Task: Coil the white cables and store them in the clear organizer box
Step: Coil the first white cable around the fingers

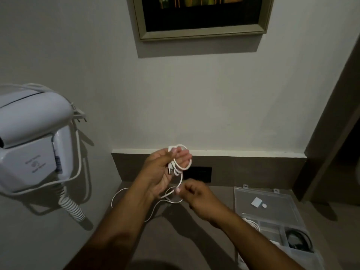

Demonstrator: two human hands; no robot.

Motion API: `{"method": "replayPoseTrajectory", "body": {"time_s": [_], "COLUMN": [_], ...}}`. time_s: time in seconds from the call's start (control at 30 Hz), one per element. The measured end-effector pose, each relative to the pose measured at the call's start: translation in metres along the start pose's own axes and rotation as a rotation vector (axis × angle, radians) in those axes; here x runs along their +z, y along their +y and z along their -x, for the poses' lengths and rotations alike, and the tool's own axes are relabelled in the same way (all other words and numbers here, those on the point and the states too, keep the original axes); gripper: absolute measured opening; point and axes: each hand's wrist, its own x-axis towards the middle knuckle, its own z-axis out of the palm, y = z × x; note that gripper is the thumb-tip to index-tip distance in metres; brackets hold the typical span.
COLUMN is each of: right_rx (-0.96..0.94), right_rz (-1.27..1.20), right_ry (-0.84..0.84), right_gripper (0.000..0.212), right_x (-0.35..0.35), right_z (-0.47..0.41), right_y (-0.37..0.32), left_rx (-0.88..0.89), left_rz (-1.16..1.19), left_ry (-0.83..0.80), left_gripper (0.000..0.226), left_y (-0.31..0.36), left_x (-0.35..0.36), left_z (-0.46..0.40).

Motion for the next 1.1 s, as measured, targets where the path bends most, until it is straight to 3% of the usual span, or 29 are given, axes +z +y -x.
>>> {"method": "replayPoseTrajectory", "body": {"time_s": [0.1, 0.17, 0.23, 0.33, 0.4, 0.53, 0.6, 0.7, 0.8, 0.87, 0.93, 1.1], "right_rx": [0.026, -0.005, -0.108, -0.234, -0.328, -0.519, -0.528, -0.387, -0.248, -0.223, -0.179, -0.008], "right_rz": [0.070, -0.016, 0.012, 0.264, 0.486, 0.916, 0.989, 0.916, 0.707, 0.498, 0.412, 0.253], "right_ry": [-0.062, 0.150, 0.499, 0.742, 0.777, 0.655, 0.702, 0.682, 0.335, 0.183, 0.118, -0.101], "right_gripper": [0.024, 0.023, 0.014, 0.072, 0.084, 0.083, 0.075, 0.051, 0.017, 0.011, 0.018, 0.023], "right_x": [0.013, 0.015, 0.008, -0.011, -0.023, -0.037, -0.040, -0.047, -0.040, -0.016, 0.006, 0.005], "right_z": [0.010, 0.008, 0.003, -0.006, -0.012, -0.027, -0.034, -0.045, -0.047, -0.039, -0.028, -0.005], "right_y": [0.001, -0.002, -0.002, -0.003, -0.006, -0.010, -0.015, -0.022, -0.019, -0.013, -0.008, -0.034], "left_rx": [0.106, 0.094, 0.055, 0.009, -0.009, -0.061, -0.086, -0.085, 0.012, 0.126, 0.217, 0.526], "left_rz": [-0.062, -0.092, -0.097, -0.134, -0.224, -0.499, -0.579, -0.602, -0.456, -0.325, -0.322, -1.038], "left_ry": [0.067, 0.058, 0.047, 0.053, 0.054, 0.003, -0.039, -0.107, -0.135, -0.051, 0.044, 0.128], "left_gripper": [0.016, 0.015, 0.015, 0.014, 0.013, 0.013, 0.014, 0.013, 0.013, 0.013, 0.013, 0.014], "left_y": [0.011, 0.013, 0.009, 0.002, 0.000, 0.004, 0.008, 0.012, 0.012, 0.013, 0.016, 0.021], "left_x": [0.005, 0.007, 0.008, 0.007, 0.007, 0.013, 0.015, 0.019, 0.026, 0.029, 0.024, 0.000], "left_z": [-0.006, -0.004, 0.000, 0.007, 0.011, 0.018, 0.022, 0.027, 0.028, 0.023, 0.016, 0.012]}}
